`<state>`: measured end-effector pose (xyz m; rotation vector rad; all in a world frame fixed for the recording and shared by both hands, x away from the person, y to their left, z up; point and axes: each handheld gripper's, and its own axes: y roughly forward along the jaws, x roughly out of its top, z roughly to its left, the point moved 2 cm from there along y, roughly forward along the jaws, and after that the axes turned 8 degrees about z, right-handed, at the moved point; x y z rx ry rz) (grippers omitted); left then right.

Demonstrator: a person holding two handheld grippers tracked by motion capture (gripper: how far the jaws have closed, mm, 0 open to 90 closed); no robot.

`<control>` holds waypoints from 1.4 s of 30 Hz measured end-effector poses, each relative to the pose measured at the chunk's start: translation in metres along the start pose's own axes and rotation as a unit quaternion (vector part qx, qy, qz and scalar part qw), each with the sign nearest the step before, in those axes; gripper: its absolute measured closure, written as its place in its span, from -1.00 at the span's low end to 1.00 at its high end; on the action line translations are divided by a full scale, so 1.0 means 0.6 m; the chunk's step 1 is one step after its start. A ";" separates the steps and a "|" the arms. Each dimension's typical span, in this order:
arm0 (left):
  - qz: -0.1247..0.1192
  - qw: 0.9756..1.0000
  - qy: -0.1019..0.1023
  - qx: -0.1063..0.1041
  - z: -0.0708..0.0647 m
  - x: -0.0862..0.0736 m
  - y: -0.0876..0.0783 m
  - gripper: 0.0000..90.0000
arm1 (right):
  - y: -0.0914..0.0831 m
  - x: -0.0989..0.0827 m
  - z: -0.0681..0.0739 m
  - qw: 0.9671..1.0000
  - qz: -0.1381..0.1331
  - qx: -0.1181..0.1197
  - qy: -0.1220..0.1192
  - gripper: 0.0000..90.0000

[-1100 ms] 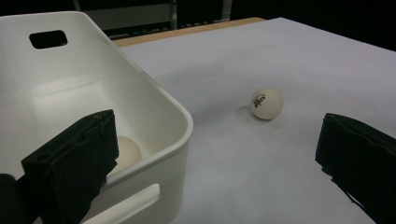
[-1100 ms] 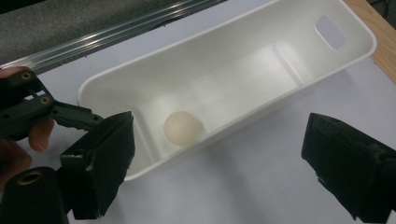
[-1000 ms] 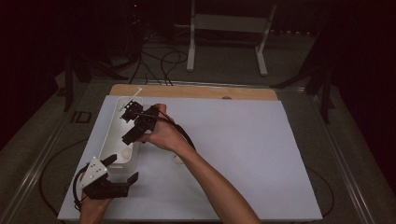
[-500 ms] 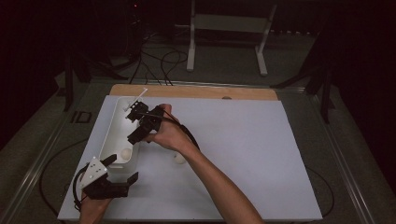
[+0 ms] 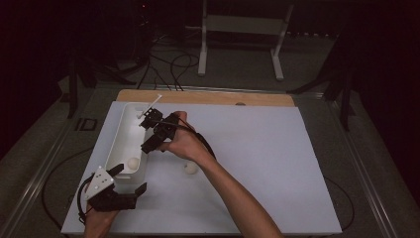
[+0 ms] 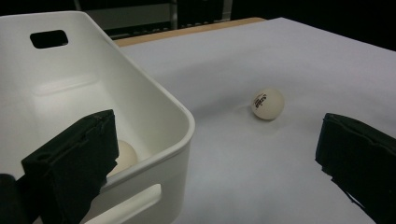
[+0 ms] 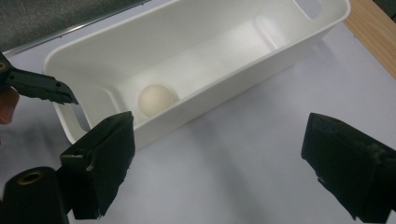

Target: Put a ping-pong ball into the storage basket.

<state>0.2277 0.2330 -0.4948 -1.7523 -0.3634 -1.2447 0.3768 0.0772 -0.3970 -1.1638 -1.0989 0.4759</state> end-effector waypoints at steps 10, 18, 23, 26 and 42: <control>0.000 1.000 -0.001 0.000 0.000 0.000 0.000 -1.00 | -0.001 -0.010 -0.009 1.000 0.004 -0.003 0.006 -0.79; 0.001 1.000 -0.001 -0.001 0.000 0.001 0.002 -1.00 | -0.003 -0.020 -0.019 1.000 0.005 -0.007 0.010 -0.79; 0.000 1.000 0.000 -0.001 0.000 0.000 0.001 -1.00 | -0.005 -0.023 -0.023 1.000 0.005 -0.008 0.011 -0.79; 0.000 1.000 -0.001 -0.001 -0.001 0.001 0.001 -1.00 | -0.004 -0.028 -0.026 1.000 0.008 -0.010 0.013 -0.79; 0.000 1.000 -0.001 -0.002 -0.001 0.001 0.002 -1.00 | -0.003 -0.048 -0.042 0.999 0.017 -0.017 0.023 -0.79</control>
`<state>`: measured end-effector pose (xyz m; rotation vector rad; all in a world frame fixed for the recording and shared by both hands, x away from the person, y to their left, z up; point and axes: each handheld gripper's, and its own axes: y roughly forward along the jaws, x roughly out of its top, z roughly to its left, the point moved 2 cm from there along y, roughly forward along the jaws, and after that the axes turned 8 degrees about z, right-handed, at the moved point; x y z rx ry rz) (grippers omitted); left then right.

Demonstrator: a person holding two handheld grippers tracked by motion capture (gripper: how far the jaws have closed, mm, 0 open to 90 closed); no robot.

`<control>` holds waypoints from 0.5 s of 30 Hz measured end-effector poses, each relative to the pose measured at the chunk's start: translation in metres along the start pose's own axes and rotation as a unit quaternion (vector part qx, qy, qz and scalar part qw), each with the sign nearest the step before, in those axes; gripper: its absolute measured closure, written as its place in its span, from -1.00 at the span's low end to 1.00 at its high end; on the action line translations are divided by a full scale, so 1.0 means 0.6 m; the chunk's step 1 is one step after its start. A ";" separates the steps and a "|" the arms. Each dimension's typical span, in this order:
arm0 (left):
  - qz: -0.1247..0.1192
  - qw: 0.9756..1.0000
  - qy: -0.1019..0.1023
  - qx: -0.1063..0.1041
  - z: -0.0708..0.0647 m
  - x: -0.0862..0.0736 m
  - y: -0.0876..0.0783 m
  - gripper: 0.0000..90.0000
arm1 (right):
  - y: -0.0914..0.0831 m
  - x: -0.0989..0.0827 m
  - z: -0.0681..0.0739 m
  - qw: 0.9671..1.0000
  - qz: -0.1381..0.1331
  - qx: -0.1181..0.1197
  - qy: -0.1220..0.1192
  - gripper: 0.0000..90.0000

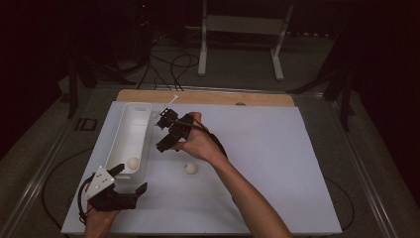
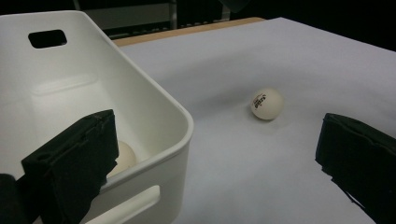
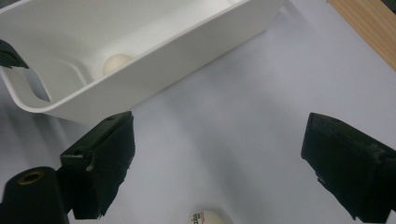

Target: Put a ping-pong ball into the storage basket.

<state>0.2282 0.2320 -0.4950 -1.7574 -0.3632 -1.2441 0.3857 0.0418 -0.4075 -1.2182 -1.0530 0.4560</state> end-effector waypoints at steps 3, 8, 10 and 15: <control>0.001 1.000 0.000 0.000 0.000 0.000 0.000 -1.00 | 0.000 -0.002 -0.001 1.000 0.000 0.001 0.002 -0.79; 0.002 1.000 0.002 0.000 0.000 0.000 0.000 -1.00 | 0.001 -0.009 -0.006 1.000 0.002 -0.001 0.007 -0.79; 0.001 1.000 0.001 0.000 0.000 0.000 0.000 -1.00 | 0.002 -0.012 -0.008 1.000 0.004 -0.001 0.007 -0.79; 0.001 1.000 0.001 0.000 0.000 0.000 0.000 -1.00 | 0.005 -0.018 -0.012 1.000 0.006 -0.002 0.012 -0.79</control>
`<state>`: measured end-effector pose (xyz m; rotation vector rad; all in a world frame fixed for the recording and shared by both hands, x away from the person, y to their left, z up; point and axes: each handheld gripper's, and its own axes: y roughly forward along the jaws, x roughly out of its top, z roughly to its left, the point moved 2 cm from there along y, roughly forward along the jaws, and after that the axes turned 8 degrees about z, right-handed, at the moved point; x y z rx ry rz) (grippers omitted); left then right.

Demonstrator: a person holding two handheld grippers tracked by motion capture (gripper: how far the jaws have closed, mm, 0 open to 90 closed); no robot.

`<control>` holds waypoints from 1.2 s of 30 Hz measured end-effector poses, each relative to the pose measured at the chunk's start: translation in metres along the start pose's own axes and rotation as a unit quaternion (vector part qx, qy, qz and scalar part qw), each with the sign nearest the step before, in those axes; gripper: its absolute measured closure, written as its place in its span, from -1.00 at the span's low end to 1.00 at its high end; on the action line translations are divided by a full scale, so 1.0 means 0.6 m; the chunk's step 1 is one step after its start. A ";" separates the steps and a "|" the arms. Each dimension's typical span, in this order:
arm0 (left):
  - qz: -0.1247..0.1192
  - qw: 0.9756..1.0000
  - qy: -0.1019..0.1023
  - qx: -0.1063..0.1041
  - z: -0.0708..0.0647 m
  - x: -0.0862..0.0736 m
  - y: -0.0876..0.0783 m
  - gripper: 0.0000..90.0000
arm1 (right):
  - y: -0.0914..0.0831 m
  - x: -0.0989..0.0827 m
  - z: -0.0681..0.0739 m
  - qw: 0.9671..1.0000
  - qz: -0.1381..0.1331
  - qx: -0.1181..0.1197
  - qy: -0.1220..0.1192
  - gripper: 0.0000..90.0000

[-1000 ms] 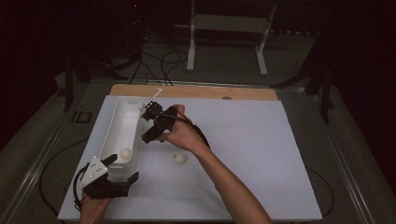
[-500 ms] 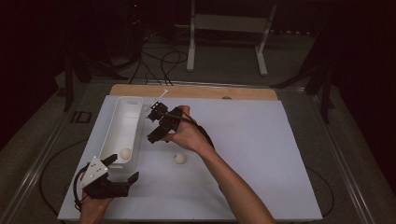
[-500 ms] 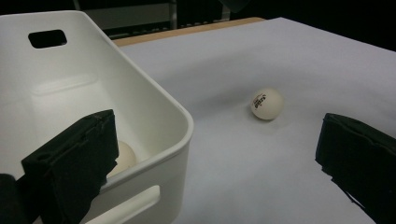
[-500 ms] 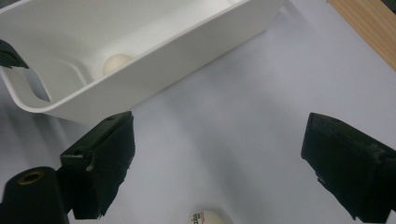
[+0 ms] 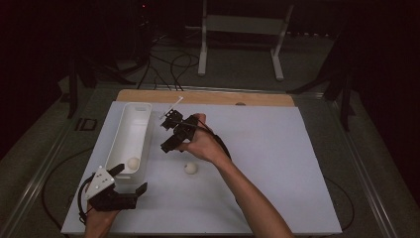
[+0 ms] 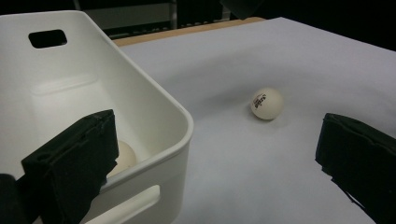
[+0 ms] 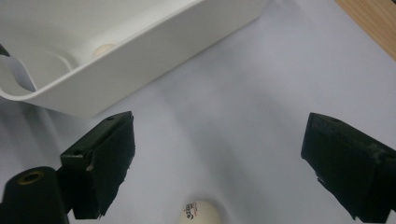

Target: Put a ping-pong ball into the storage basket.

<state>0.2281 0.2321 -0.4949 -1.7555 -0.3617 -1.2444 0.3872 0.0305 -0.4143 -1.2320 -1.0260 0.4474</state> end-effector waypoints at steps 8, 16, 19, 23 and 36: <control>0.000 1.000 0.000 0.000 0.000 0.000 0.000 -1.00 | 0.004 -0.009 -0.004 1.000 0.004 -0.003 -0.001 -0.79; 0.000 1.000 0.000 0.000 0.000 0.000 0.000 -1.00 | 0.008 -0.017 -0.002 1.000 0.009 -0.001 -0.001 -0.79; -0.001 1.000 -0.001 0.000 0.000 0.000 0.000 -1.00 | 0.012 -0.022 -0.002 1.000 0.012 -0.001 0.000 -0.79; 0.000 1.000 -0.001 0.000 0.000 0.000 0.000 -1.00 | 0.015 -0.026 -0.002 1.000 0.015 0.000 0.001 -0.79; 0.001 1.000 0.001 0.001 0.000 0.000 0.000 -1.00 | 0.027 -0.039 -0.001 1.000 0.024 0.003 0.001 -0.78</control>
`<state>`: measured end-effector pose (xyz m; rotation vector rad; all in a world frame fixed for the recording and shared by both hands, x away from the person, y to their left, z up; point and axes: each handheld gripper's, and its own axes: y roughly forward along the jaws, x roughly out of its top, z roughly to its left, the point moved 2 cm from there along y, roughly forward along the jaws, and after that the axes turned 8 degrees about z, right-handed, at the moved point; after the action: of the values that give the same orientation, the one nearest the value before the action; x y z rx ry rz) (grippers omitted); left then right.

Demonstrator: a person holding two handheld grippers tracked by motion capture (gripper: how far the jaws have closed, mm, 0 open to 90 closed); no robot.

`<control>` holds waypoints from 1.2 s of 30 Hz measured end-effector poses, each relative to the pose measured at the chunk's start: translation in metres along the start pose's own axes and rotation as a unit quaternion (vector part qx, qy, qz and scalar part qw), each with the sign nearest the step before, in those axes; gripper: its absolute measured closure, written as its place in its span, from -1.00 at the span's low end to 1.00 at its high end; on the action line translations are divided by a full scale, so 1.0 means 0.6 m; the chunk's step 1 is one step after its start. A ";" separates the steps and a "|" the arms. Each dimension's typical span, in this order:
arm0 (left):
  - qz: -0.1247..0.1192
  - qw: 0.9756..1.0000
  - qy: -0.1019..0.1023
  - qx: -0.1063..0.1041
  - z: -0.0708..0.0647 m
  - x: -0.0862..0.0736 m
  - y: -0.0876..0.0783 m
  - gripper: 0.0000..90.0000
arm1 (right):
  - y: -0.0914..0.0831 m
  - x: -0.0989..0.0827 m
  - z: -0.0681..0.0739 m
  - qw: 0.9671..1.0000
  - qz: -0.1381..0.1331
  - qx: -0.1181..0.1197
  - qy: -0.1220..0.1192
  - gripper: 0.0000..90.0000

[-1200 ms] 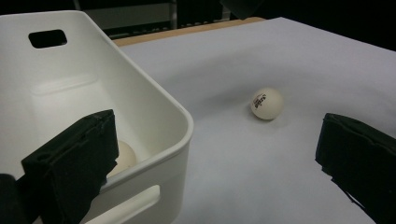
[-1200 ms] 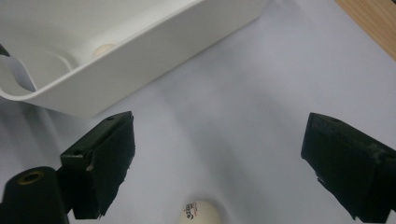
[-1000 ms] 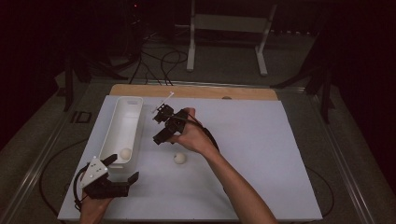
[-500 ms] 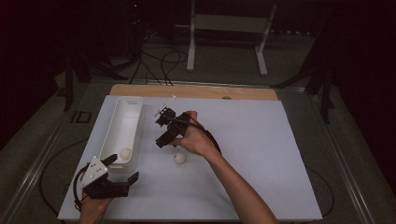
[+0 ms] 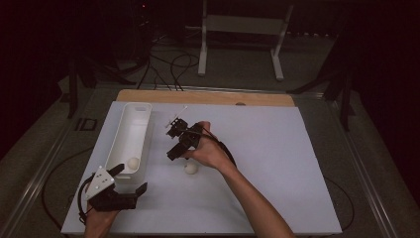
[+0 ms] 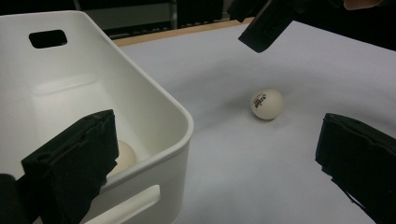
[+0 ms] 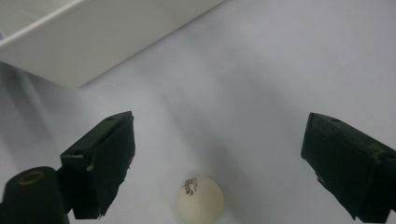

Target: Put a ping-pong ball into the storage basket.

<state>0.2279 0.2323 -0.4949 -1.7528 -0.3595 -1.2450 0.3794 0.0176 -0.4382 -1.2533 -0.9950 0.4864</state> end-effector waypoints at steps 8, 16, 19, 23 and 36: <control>-0.002 1.000 -0.002 0.000 0.000 0.000 0.000 -1.00 | 0.010 -0.010 -0.002 1.000 0.009 0.002 0.002 -0.78; -0.001 1.000 -0.001 0.000 0.000 0.000 0.000 -1.00 | 0.014 -0.019 -0.002 1.000 0.015 0.006 0.002 -0.78; -0.001 1.000 -0.002 0.000 0.000 0.000 0.000 -1.00 | 0.016 -0.023 -0.002 1.000 0.016 0.007 0.005 -0.78; -0.001 1.000 -0.002 0.000 0.000 0.000 0.000 -1.00 | 0.019 -0.028 -0.004 1.000 0.019 0.008 0.003 -0.78; -0.001 1.000 -0.002 0.000 0.000 0.000 0.000 -1.00 | 0.027 -0.043 -0.005 0.999 0.027 0.015 0.010 -0.78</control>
<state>0.2279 0.2320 -0.4950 -1.7558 -0.3626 -1.2443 0.3720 0.0002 -0.4627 -1.2577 -0.9364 0.5282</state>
